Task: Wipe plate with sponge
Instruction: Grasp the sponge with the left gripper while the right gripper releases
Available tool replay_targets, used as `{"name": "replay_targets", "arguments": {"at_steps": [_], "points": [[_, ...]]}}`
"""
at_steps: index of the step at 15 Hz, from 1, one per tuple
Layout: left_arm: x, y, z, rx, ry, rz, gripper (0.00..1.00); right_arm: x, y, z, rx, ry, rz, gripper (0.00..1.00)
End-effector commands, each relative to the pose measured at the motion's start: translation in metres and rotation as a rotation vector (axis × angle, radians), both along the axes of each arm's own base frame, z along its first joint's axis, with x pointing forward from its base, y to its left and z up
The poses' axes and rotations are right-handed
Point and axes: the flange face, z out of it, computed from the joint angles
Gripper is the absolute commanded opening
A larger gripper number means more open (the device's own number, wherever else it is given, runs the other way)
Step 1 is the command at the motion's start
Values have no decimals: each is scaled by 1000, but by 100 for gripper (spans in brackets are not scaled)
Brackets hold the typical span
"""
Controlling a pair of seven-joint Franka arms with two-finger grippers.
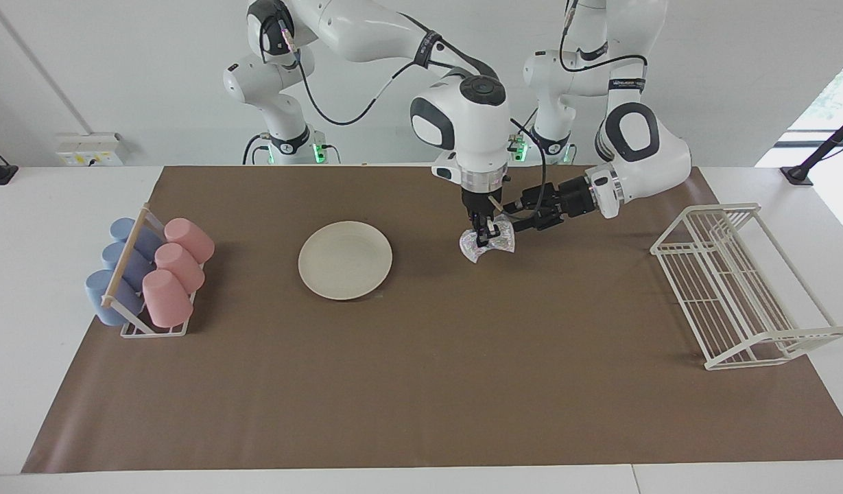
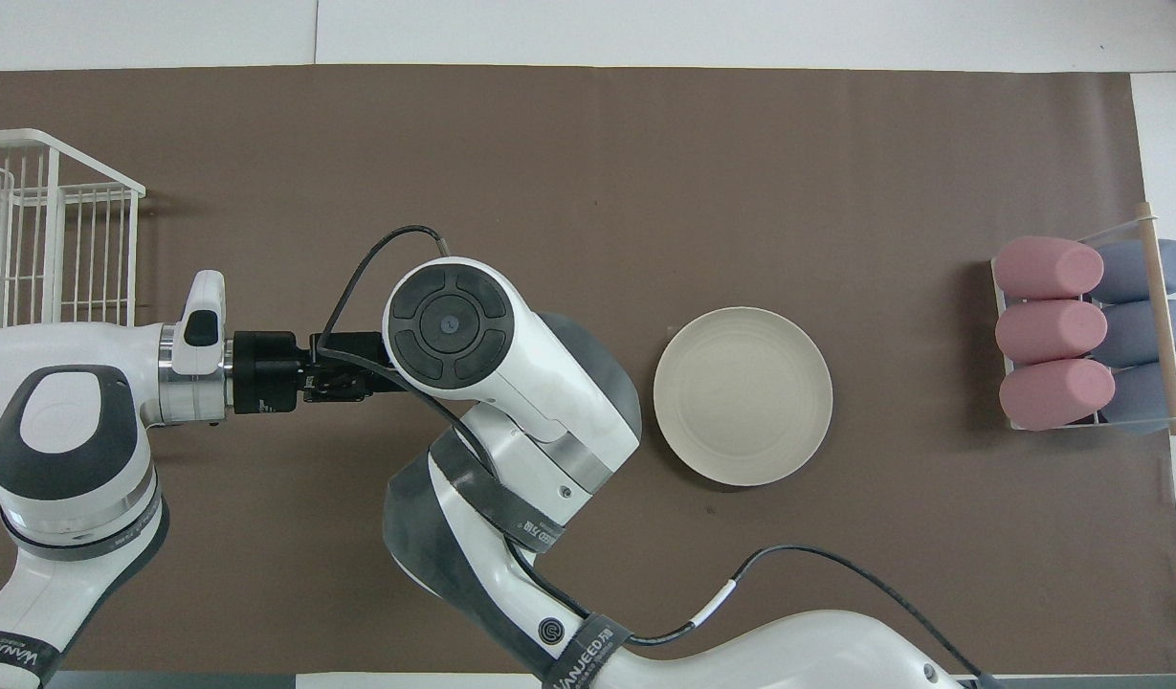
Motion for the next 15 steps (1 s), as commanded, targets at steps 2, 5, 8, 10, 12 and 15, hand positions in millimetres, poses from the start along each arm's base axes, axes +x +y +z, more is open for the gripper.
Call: {"name": "replay_targets", "arguments": {"at_steps": [2, 5, 8, 10, 12, 15], "points": [[9, -2, -7, 17, -16, 40, 95, 3, 2, 1, 2, -18, -23, 0], [13, -1, -4, 19, -21, 51, 95, 4, 1, 2, 3, -18, -26, 0], [21, -9, 0, 34, -2, 77, 70, 4, 1, 2, 4, -17, -26, 0], [20, -18, 0, 37, 13, 76, 50, 5, 0, 2, 4, -18, -26, 0], [17, -27, 0, 45, 19, 71, 46, 5, 0, 2, 5, -19, -26, 0], [17, -30, 0, 42, 34, 72, 0, 5, 0, -2, 12, -22, -28, 0]]}}
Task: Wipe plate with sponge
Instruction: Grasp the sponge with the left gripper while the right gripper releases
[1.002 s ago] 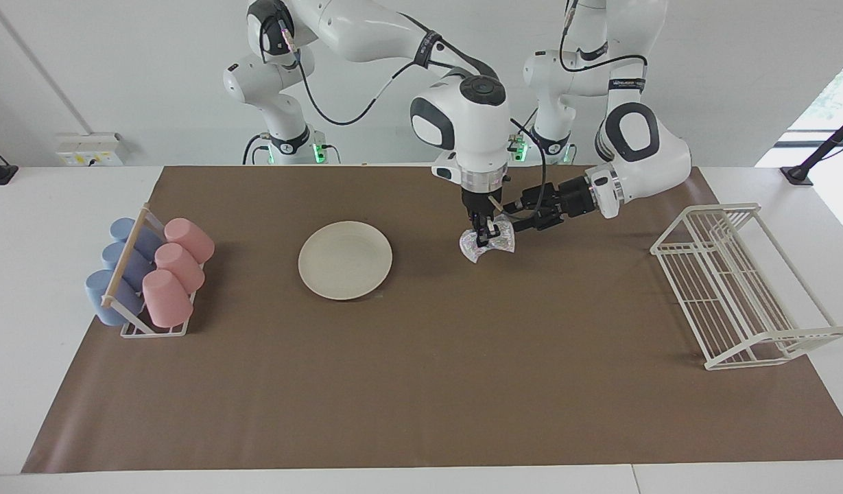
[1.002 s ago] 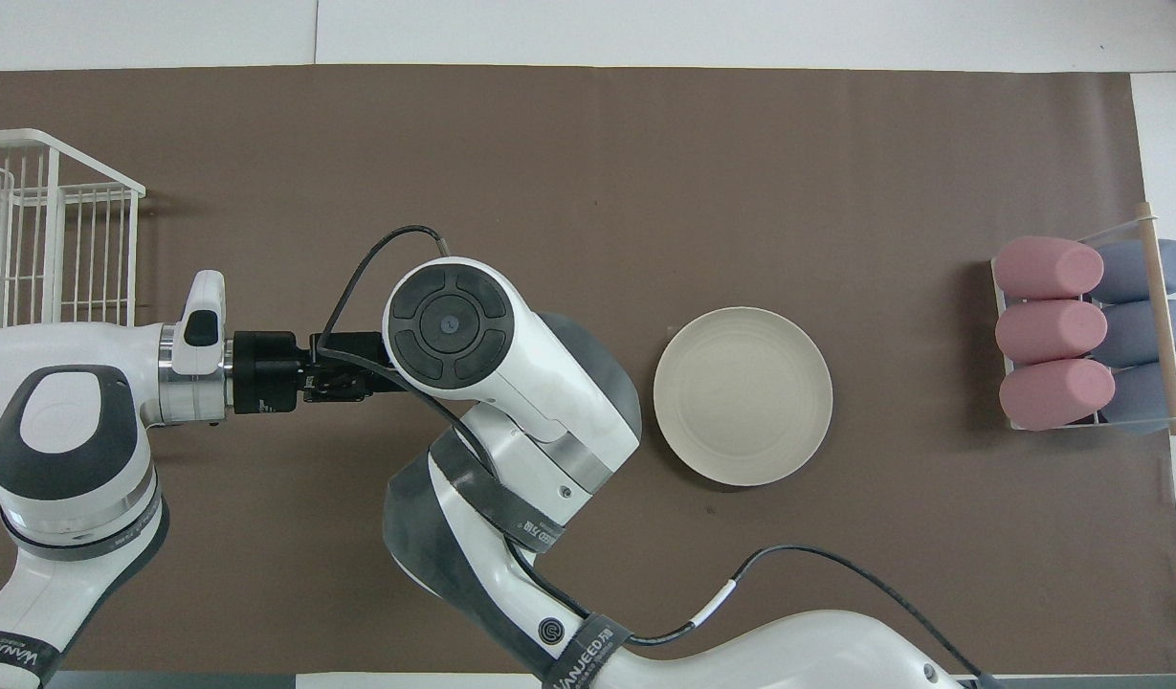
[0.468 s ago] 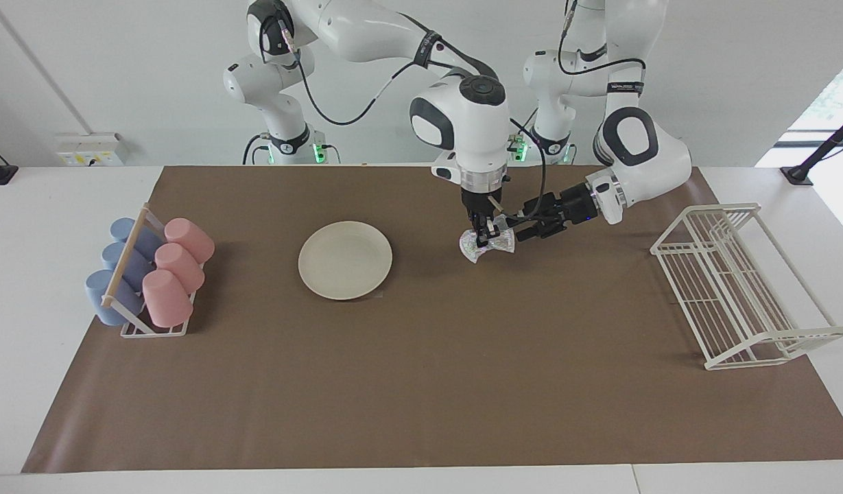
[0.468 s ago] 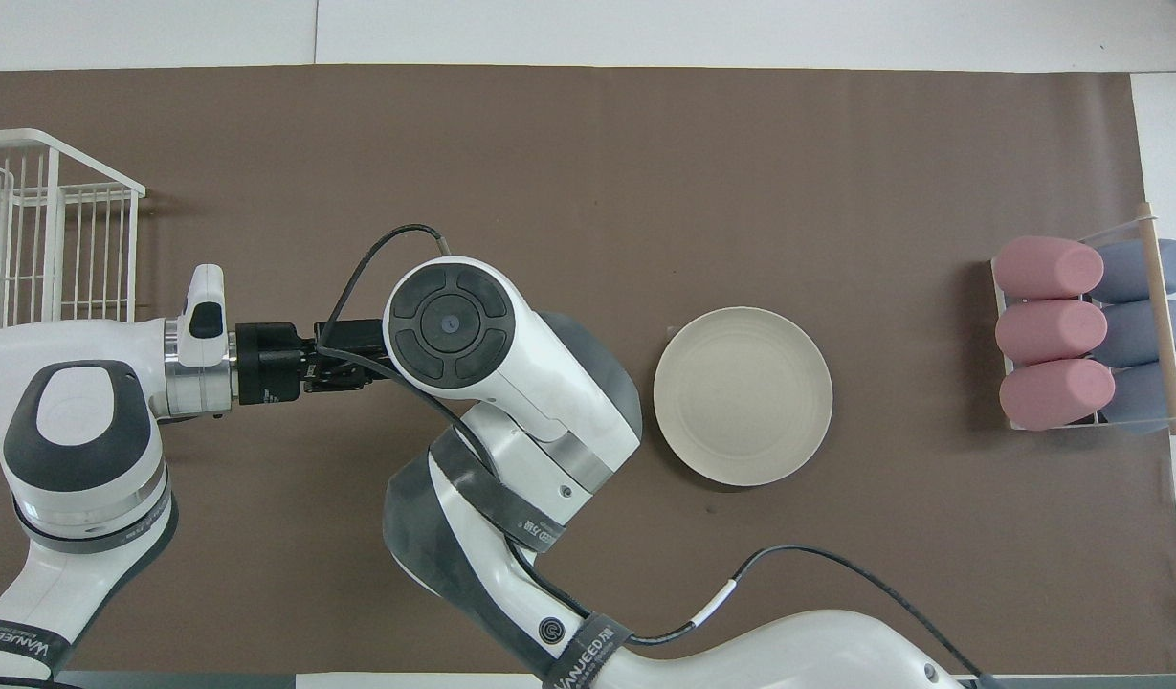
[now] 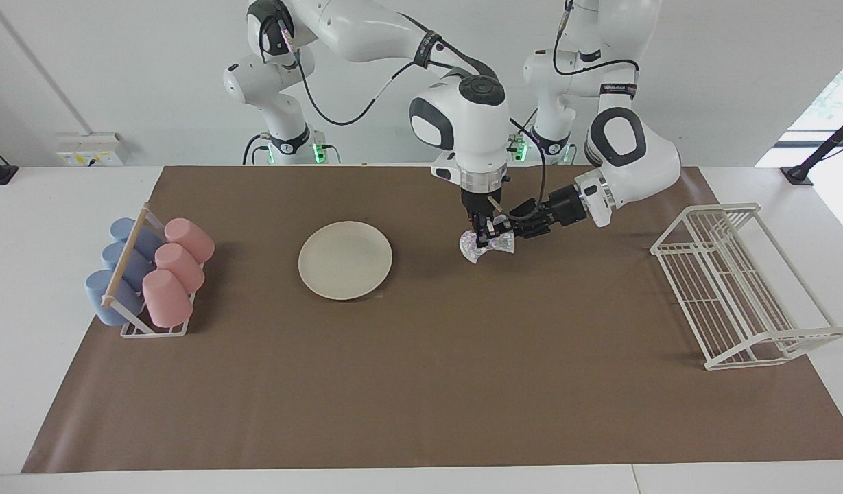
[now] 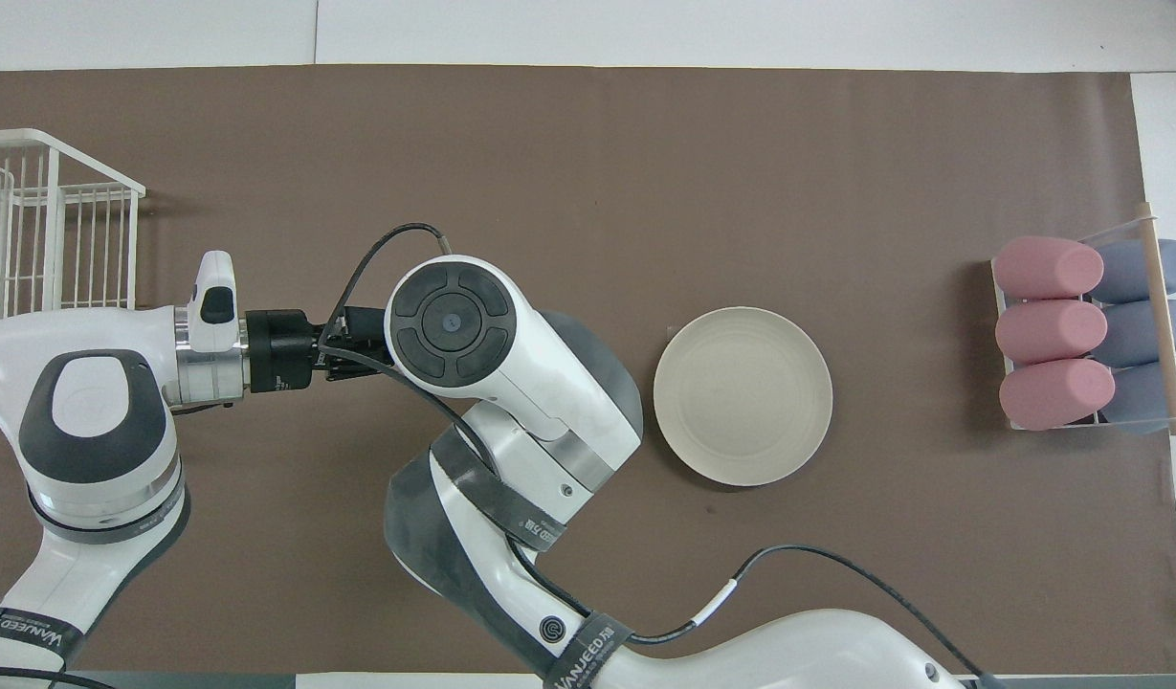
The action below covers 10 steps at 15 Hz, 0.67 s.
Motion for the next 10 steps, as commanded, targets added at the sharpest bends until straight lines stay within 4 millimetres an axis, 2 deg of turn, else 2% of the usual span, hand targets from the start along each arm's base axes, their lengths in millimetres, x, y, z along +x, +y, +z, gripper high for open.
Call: {"name": "replay_targets", "arguments": {"at_steps": [1, 6, 7, 8, 10], "points": [[4, -3, 1, -6, 14, 25, 0, 3, 1, -3, 8, -15, -24, 0], [8, 0, 4, -11, 22, 32, 0, 5, -2, -1, 4, -19, -19, 0], [8, 0, 4, -13, 24, 30, 0, 4, 1, -5, 10, -32, -13, 93], [7, 0, 5, -19, 27, 25, 0, 0, 5, -12, 34, -41, -21, 100], [8, 2, 5, -18, 28, 27, 0, 3, -5, -8, 35, -50, -25, 100]]}}
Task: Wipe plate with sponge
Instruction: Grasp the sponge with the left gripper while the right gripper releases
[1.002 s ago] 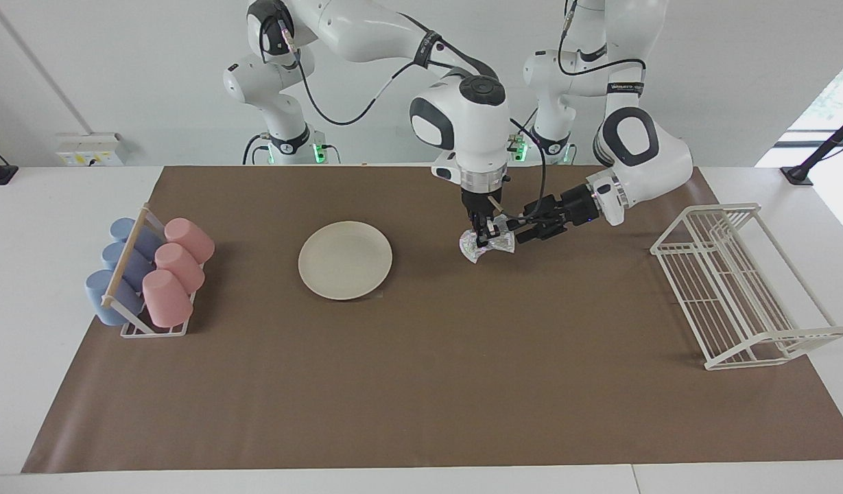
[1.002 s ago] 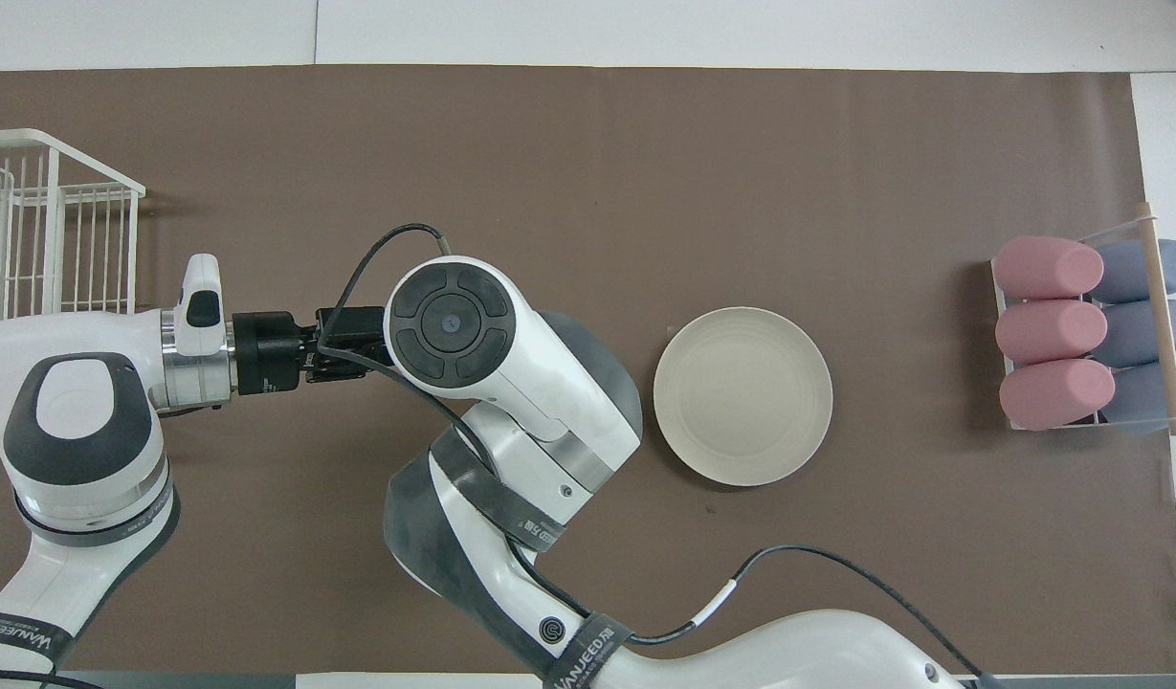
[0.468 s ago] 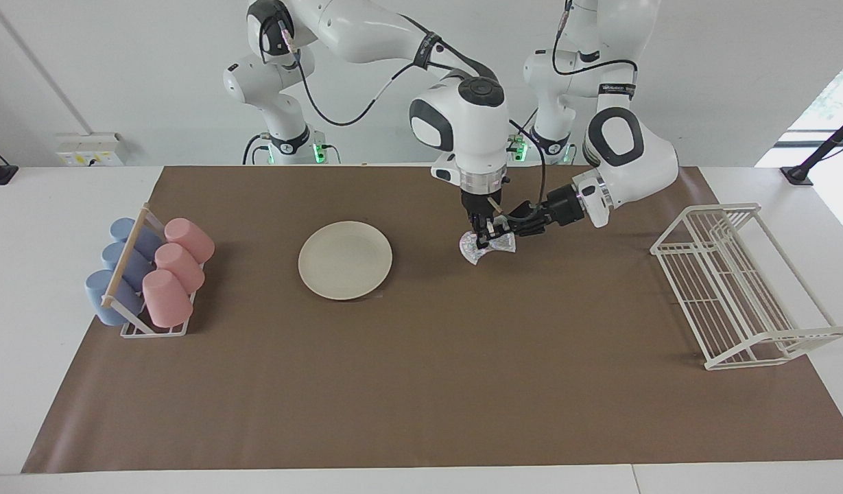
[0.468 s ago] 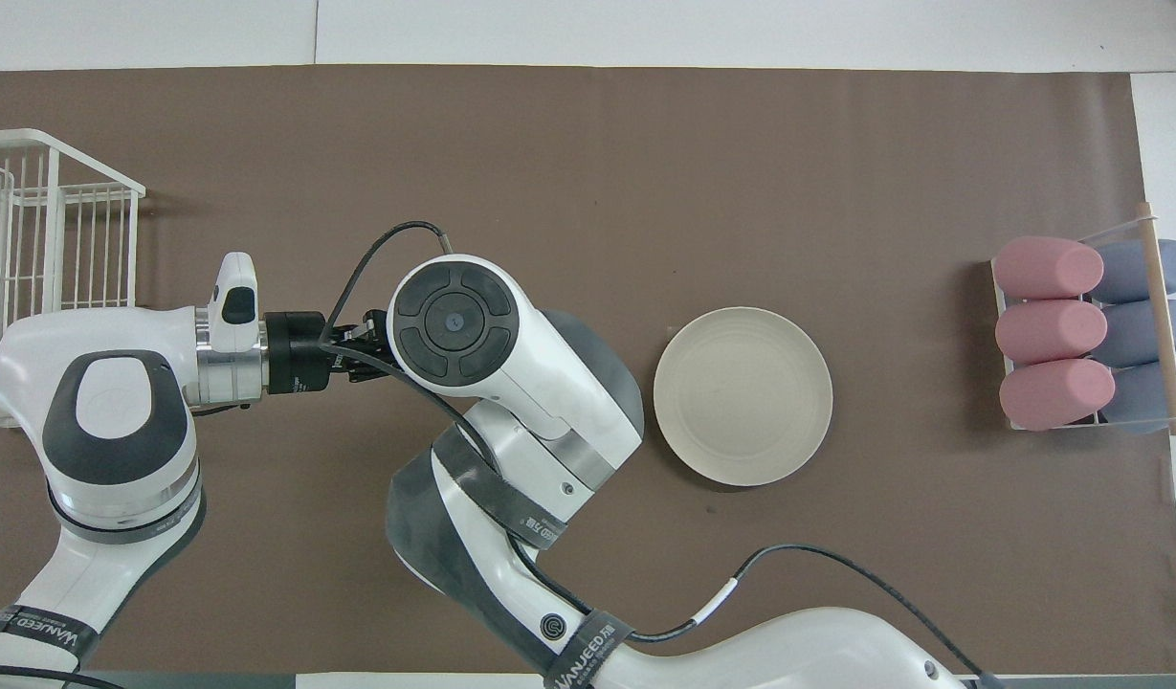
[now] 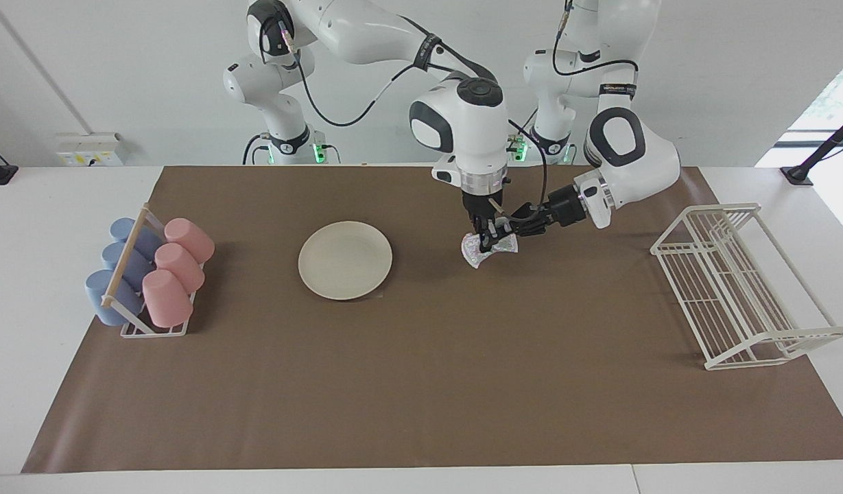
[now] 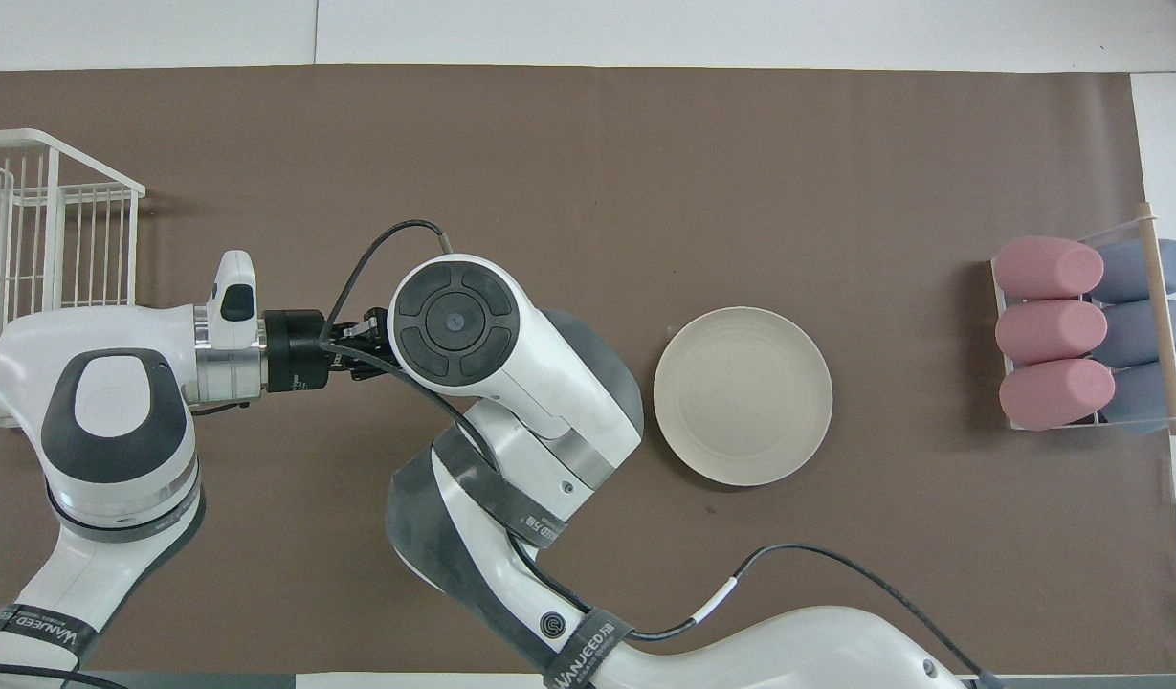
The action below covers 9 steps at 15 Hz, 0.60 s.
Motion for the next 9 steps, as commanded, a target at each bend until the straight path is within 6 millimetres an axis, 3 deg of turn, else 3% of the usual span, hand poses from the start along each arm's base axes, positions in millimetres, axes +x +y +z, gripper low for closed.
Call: {"name": "replay_targets", "arguments": {"at_steps": [1, 5, 9], "points": [[4, 0, 2, -16, 14, 7, 0, 6, -15, 5, 5, -25, -28, 100], [10, 3, 11, -21, 16, 1, 0, 29, -81, 53, -57, -37, 107, 100], [25, 14, 29, 83, 62, -24, 0, 19, -164, 104, -176, -3, 505, 100]]}}
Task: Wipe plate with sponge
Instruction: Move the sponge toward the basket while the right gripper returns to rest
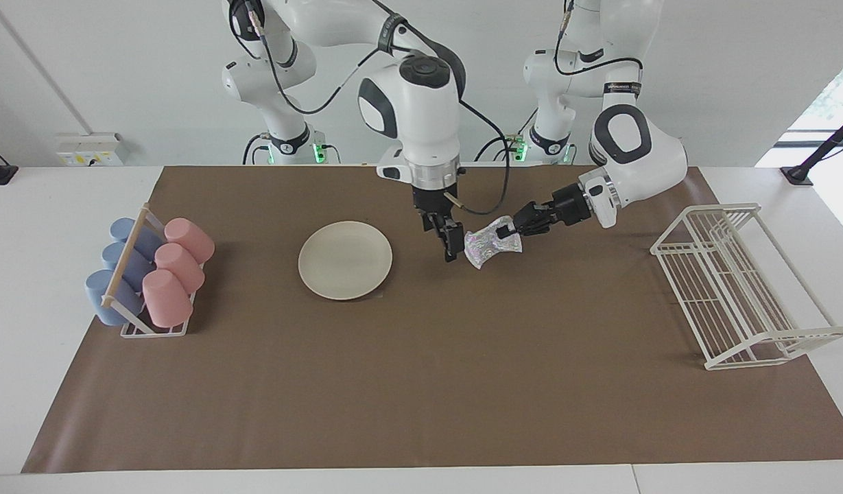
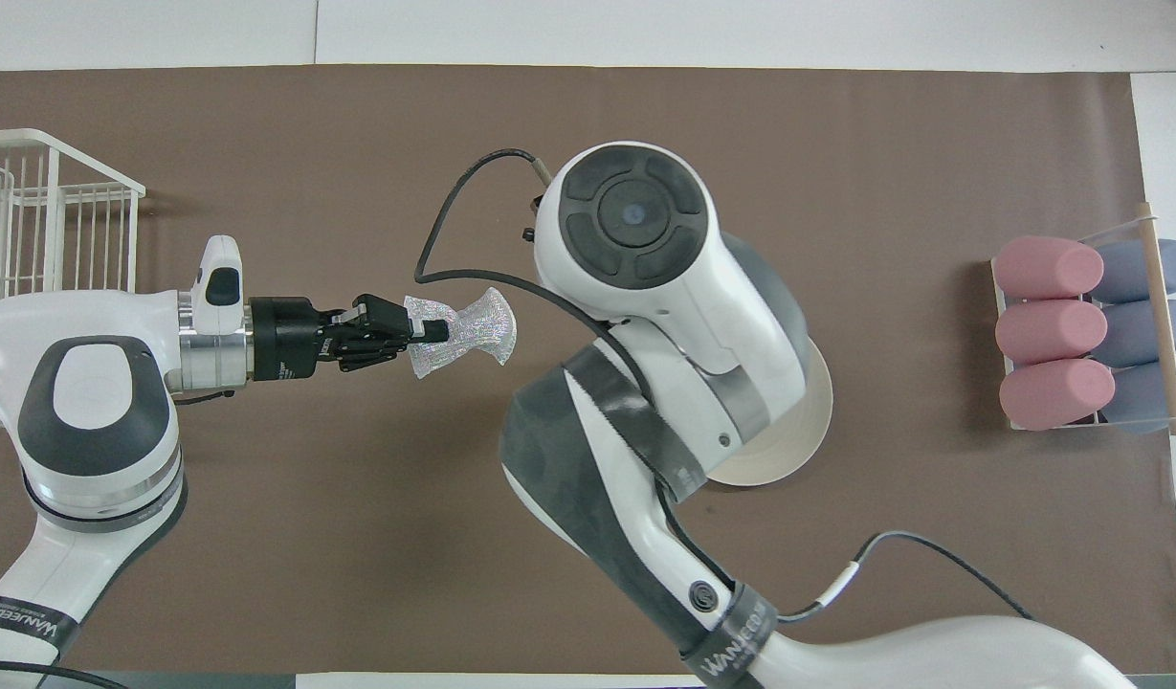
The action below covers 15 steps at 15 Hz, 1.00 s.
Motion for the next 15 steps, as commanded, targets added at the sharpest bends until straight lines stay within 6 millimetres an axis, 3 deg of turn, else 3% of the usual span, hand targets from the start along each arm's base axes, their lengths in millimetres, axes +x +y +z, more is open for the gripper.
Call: {"name": "replay_targets", "arguments": {"at_steps": [1, 5, 6, 9, 11, 13, 15], "points": [[17, 13, 19, 40, 52, -29, 0, -21, -60, 29, -77, 3, 294, 100], [25, 30, 42, 172, 107, -54, 0, -30, -141, 66, -126, -24, 569, 100], [27, 29, 49, 209, 124, -52, 0, -33, -153, 66, -138, -2, 627, 100], [30, 27, 62, 375, 170, -26, 0, -27, -217, 60, -151, 104, 754, 100], [30, 24, 75, 499, 179, -41, 0, -31, -240, 55, -145, 158, 877, 100], [30, 26, 78, 593, 204, -54, 0, -32, -272, 58, -133, 191, 891, 100], [24, 8, 78, 690, 223, -65, 0, -33, -284, 62, -129, 195, 925, 100]]}}
